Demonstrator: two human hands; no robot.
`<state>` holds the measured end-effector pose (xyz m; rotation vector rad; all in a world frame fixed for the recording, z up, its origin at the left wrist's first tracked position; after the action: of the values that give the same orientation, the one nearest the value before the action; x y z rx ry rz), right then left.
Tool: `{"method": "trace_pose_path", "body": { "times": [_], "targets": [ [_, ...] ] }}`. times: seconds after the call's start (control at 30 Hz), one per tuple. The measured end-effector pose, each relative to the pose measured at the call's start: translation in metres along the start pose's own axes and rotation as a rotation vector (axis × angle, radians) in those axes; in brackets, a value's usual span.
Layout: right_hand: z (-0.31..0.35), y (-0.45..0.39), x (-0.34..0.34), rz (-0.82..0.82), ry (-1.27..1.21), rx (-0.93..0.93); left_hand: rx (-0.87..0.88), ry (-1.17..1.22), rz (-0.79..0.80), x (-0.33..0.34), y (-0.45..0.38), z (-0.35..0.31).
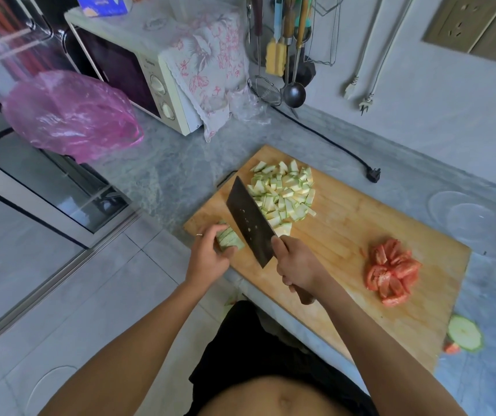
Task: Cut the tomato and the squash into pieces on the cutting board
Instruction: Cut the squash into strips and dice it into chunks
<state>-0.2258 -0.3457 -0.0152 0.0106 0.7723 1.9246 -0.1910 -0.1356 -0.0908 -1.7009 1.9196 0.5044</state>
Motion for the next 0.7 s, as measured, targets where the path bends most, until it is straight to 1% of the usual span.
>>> {"method": "trace_pose_path", "body": {
  "times": [0.13, 0.3, 0.43, 0.53, 0.7],
  "targets": [
    [0.004, 0.007, -0.002, -0.001, -0.054, -0.006, 0.003, 0.020, -0.015, 0.005, -0.008, -0.003],
    [0.016, 0.022, -0.009, -0.037, 0.121, -0.091, 0.084, -0.038, -0.036, 0.003, -0.008, -0.001],
    [0.026, 0.029, -0.006, -0.037, 0.238, -0.157, 0.128, -0.071, -0.084, 0.001, -0.002, -0.010],
    [0.027, 0.028, 0.000, -0.038, 0.316, -0.186, 0.132, -0.077, -0.086, 0.003, 0.000, -0.013],
    [0.024, 0.027, 0.007, -0.088, 0.343, -0.212, 0.092, -0.083, -0.094, 0.004, 0.000, -0.009]
  ]
}}
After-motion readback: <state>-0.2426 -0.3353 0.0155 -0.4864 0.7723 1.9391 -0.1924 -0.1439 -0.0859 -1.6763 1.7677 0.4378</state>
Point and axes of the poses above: each hand's wrist, its own y-axis away from the middle knuckle, its own x-axis out of the palm, z = x × y, the point moved 4 cm from there along -y, towards the middle knuckle, and after that the axes turned 10 degrees about z, right-handed, at the moved point
